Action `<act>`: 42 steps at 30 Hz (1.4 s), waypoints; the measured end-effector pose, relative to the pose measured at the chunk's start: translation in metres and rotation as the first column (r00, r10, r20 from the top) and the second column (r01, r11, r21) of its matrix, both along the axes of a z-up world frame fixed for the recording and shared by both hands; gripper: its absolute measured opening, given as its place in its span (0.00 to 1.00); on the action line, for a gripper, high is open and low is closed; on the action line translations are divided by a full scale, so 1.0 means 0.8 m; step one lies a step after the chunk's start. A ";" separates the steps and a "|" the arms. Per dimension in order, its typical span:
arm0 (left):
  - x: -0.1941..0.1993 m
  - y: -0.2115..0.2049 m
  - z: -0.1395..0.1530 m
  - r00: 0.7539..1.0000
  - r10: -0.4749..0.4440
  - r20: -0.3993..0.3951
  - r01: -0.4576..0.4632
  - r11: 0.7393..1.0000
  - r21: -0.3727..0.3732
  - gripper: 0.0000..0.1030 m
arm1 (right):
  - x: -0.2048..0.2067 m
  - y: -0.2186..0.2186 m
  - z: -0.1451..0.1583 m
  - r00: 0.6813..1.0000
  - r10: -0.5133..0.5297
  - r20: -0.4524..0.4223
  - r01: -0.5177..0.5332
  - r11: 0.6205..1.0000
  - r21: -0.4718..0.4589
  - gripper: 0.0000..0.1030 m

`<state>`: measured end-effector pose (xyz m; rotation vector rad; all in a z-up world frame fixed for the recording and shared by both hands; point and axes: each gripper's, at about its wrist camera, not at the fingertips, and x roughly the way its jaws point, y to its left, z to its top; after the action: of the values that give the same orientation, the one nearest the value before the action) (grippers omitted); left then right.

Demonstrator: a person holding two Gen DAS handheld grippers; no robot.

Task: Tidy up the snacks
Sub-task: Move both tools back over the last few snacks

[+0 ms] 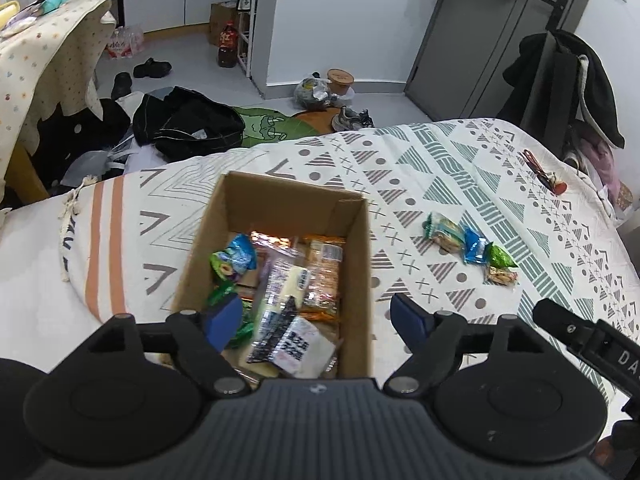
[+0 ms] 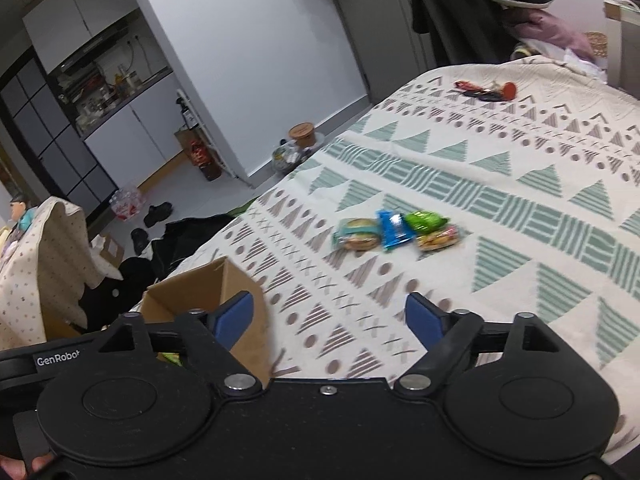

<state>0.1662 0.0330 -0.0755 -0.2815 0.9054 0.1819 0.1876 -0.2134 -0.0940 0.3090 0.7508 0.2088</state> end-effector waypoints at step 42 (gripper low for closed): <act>0.138 -0.126 -0.047 0.990 -0.144 0.006 0.142 0.984 0.106 0.83 | 0.095 -0.110 -0.076 0.995 -0.079 -0.065 0.083 0.995 0.063 0.92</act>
<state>0.2766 -0.0678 -0.1130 -0.1190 0.8960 0.0945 0.2635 -0.3015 -0.1546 0.4091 0.7929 0.1482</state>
